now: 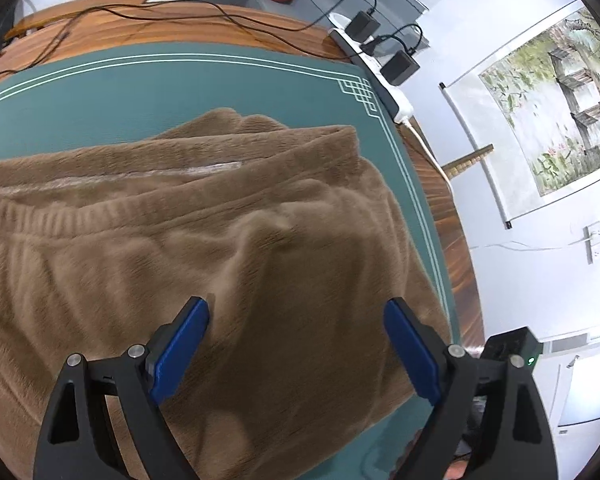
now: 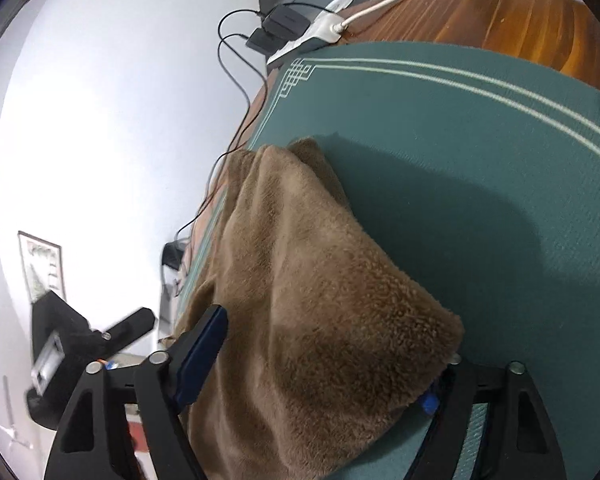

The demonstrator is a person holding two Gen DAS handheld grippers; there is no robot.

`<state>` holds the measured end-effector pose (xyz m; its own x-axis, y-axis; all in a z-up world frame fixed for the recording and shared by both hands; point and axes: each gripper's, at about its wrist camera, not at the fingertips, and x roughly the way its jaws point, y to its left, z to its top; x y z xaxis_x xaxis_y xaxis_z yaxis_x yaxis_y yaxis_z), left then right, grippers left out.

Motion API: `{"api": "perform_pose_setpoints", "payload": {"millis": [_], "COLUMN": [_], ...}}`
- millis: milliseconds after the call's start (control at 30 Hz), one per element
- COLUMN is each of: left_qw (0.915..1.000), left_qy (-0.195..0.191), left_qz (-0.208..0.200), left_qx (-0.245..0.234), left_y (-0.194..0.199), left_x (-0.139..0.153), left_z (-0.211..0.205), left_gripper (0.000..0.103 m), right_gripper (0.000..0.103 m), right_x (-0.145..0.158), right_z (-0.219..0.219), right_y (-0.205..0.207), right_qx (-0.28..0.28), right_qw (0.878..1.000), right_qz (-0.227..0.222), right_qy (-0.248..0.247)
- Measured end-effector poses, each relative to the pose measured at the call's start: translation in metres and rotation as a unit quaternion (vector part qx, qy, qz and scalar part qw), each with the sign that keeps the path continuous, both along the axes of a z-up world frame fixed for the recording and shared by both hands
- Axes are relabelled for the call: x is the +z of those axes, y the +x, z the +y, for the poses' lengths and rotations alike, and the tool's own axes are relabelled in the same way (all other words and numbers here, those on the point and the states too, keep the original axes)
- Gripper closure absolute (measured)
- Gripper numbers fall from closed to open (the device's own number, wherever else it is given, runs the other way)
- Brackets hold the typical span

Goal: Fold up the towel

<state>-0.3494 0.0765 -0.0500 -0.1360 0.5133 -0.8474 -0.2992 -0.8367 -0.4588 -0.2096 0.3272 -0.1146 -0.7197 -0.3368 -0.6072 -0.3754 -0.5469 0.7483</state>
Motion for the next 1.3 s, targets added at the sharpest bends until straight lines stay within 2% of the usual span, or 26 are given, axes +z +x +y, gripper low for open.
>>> {"api": "perform_pose_setpoints", "payload": {"millis": [33, 67, 133, 200, 300, 367, 433, 533, 633, 767, 867, 933, 967, 1000, 1033, 1100, 1200, 1300], "left_qw": [1.0000, 0.9999, 0.9997, 0.9994, 0.9985, 0.9974, 0.9958, 0.9910, 0.9840, 0.9653, 0.9503, 0.9507, 0.9538, 0.9574, 0.9609, 0.9686, 0.9801, 0.9877], "left_qy": [-0.001, -0.004, -0.007, -0.014, -0.020, -0.036, -0.062, -0.105, -0.136, -0.221, -0.278, -0.277, -0.268, -0.254, -0.239, -0.207, -0.151, -0.105], "left_qz": [-0.004, -0.009, -0.018, -0.025, -0.041, -0.053, -0.056, -0.057, -0.071, -0.076, -0.073, -0.073, -0.070, -0.076, -0.082, -0.087, -0.085, -0.073], "left_qx": [-0.004, -0.008, -0.014, -0.019, -0.028, -0.032, -0.038, -0.061, -0.091, -0.116, -0.120, -0.119, -0.117, -0.115, -0.112, -0.106, -0.096, -0.089], "left_y": [-0.002, -0.005, -0.010, -0.012, -0.014, -0.016, -0.020, -0.025, -0.027, -0.025, -0.026, -0.028, -0.029, -0.030, -0.031, -0.033, -0.037, -0.038], "left_x": [0.002, 0.004, 0.009, 0.016, 0.027, 0.030, 0.033, 0.036, 0.034, 0.019, 0.004, -0.002, -0.003, -0.003, -0.003, 0.002, 0.019, 0.042], "left_z": [0.005, 0.010, 0.021, 0.033, 0.054, 0.066, 0.080, 0.100, 0.117, 0.133, 0.136, 0.133, 0.130, 0.125, 0.120, 0.108, 0.081, 0.044], "left_gripper": [0.011, 0.011, 0.011, 0.011, 0.010, 0.010, 0.010, 0.010, 0.010, 0.010, 0.010, 0.011, 0.022, 0.049, 0.058, 0.063, 0.066, 0.066], "right_gripper": [0.050, 0.056, 0.062, 0.064, 0.065, 0.065, 0.065, 0.065, 0.065, 0.065, 0.065, 0.065, 0.065, 0.065, 0.065, 0.065, 0.065, 0.065], "right_x": [0.001, 0.005, 0.016, 0.033, 0.060, 0.072, 0.077, 0.077, 0.072, 0.072, 0.075, 0.076, 0.076, 0.077, 0.077, 0.079, 0.089, 0.107], "right_z": [0.000, -0.003, -0.009, -0.023, -0.054, -0.077, -0.094, -0.112, -0.111, -0.122, -0.130, -0.133, -0.135, -0.137, -0.138, -0.141, -0.151, -0.173], "right_y": [-0.001, -0.003, -0.005, -0.007, -0.007, -0.006, -0.003, 0.013, 0.030, 0.041, 0.045, 0.046, 0.046, 0.046, 0.046, 0.047, 0.050, 0.053], "right_qx": [-0.002, 0.001, 0.012, 0.029, 0.060, 0.082, 0.101, 0.120, 0.130, 0.139, 0.143, 0.143, 0.143, 0.143, 0.142, 0.141, 0.134, 0.134], "right_qw": [1.000, 0.999, 0.996, 0.987, 0.960, 0.935, 0.914, 0.893, 0.878, 0.864, 0.859, 0.859, 0.858, 0.857, 0.856, 0.857, 0.859, 0.857], "right_qz": [-0.008, -0.009, -0.003, 0.017, 0.069, 0.102, 0.129, 0.157, 0.177, 0.197, 0.205, 0.205, 0.203, 0.201, 0.199, 0.194, 0.195, 0.209], "right_qy": [0.012, 0.034, 0.085, 0.157, 0.265, 0.329, 0.372, 0.403, 0.425, 0.443, 0.447, 0.448, 0.450, 0.453, 0.456, 0.455, 0.454, 0.451]}}
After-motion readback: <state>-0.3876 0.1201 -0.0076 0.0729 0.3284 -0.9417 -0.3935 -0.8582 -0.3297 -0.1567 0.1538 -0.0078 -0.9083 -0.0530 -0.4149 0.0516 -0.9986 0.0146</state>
